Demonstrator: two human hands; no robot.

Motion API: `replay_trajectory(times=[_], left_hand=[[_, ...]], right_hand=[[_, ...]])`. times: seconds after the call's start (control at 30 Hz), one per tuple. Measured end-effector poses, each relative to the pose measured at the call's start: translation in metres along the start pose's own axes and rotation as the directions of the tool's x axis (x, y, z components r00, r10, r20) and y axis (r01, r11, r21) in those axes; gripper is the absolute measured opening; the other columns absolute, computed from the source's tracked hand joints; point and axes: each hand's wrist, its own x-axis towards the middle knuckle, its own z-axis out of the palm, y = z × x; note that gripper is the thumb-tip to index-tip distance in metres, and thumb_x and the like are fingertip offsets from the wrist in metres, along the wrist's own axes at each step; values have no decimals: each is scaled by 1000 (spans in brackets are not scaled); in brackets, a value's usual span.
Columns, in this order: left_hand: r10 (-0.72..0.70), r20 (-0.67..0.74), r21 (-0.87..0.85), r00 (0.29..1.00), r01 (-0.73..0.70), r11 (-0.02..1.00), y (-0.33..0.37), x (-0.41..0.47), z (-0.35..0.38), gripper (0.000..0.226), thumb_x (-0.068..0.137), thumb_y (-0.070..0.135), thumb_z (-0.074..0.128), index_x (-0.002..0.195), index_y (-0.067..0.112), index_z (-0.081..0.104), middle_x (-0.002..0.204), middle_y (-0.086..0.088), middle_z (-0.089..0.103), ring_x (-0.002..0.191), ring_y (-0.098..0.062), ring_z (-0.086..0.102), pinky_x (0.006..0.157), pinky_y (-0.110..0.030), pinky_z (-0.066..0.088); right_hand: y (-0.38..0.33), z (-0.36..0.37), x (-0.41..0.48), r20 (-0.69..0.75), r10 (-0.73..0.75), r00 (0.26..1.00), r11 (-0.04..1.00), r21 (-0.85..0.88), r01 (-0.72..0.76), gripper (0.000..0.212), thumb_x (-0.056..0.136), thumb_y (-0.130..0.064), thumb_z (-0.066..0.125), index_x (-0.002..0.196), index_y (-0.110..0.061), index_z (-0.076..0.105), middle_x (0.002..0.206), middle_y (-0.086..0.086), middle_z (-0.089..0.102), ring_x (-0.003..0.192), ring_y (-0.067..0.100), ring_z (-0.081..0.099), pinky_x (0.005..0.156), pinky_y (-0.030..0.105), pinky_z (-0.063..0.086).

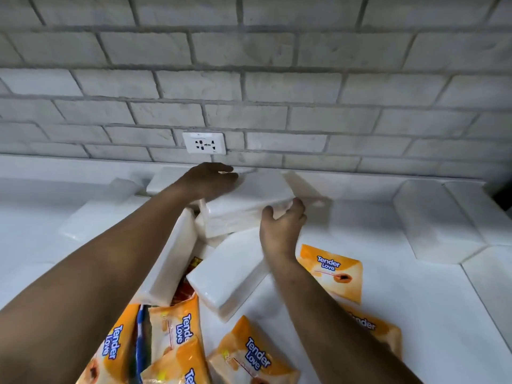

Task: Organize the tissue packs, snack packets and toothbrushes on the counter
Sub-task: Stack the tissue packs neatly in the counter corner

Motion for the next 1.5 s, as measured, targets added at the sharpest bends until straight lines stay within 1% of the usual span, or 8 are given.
replay_trajectory(times=[0.1, 0.33, 0.47, 0.77, 0.87, 1.03, 1.23, 1.5], left_hand=[[4, 60, 164, 998, -14, 986, 6, 1, 4, 41, 92, 62, 63, 129, 44, 66, 110, 18, 67, 91, 3, 59, 71, -22, 48], [89, 27, 96, 996, -91, 991, 9, 2, 17, 29, 94, 58, 63, 116, 43, 75, 98, 18, 77, 86, -7, 70, 64, -21, 51], [127, -23, 20, 992, -127, 992, 20, -5, 27, 24, 94, 52, 65, 111, 39, 76, 74, 15, 68, 61, -6, 58, 59, -22, 46], [148, -164, -137, 975, -171, 976, 87, -48, 83, 24, 89, 56, 72, 107, 41, 75, 99, 17, 77, 90, -5, 71, 77, -25, 55], [143, -162, -199, 976, -175, 964, 110, -66, 117, 36, 89, 53, 72, 120, 35, 71, 99, 13, 77, 87, -7, 72, 63, -25, 51], [152, -87, -246, 985, -169, 954, 145, -92, 184, 55, 93, 41, 72, 143, 26, 57, 65, 11, 69, 55, -6, 62, 48, -18, 45], [164, 72, -275, 984, -139, 951, 176, -123, 260, 54, 91, 41, 74, 140, 24, 57, 92, -4, 77, 83, -23, 75, 76, -46, 65], [99, 240, -331, 966, -14, 944, 193, -149, 342, 63, 92, 35, 72, 146, 22, 42, 108, -7, 73, 88, -24, 77, 67, -47, 66]], right_hand=[[-3, 3, 3, 70, 56, 996, 998, 19, -58, 63, 93, -24, 67, 146, -4, 40, 133, 19, 51, 118, 34, 55, 98, 32, 46], [-13, 1, 11, 205, 116, 972, 989, 62, -131, 65, 67, -54, 61, 124, -24, 49, 122, 5, 51, 105, 35, 63, 81, 56, 61], [-12, -6, 19, 224, 69, 972, 991, 96, -93, 60, 63, -50, 61, 118, -29, 49, 119, 5, 56, 101, 32, 67, 78, 54, 62], [-43, -113, 24, 186, -77, 980, 993, 107, 57, 51, 69, -35, 57, 120, -29, 56, 120, 2, 64, 105, 24, 66, 96, 44, 55], [-34, -153, 32, 180, -62, 982, 995, 90, 46, 64, 69, -38, 55, 132, -31, 54, 129, -3, 63, 111, 21, 66, 99, 42, 55], [-1, -225, 50, 181, -38, 983, 999, 7, 38, 80, 63, -52, 48, 142, -35, 45, 141, -6, 59, 123, 24, 62, 102, 46, 54], [9, -317, 36, 163, 31, 986, 986, -166, -3, 69, 85, -30, 50, 153, -23, 42, 154, -2, 48, 134, 24, 53, 111, 44, 46], [53, -387, 34, 199, 57, 978, 889, -455, 41, 57, 96, -16, 51, 152, -10, 39, 149, 12, 46, 132, 34, 51, 107, 41, 45]])
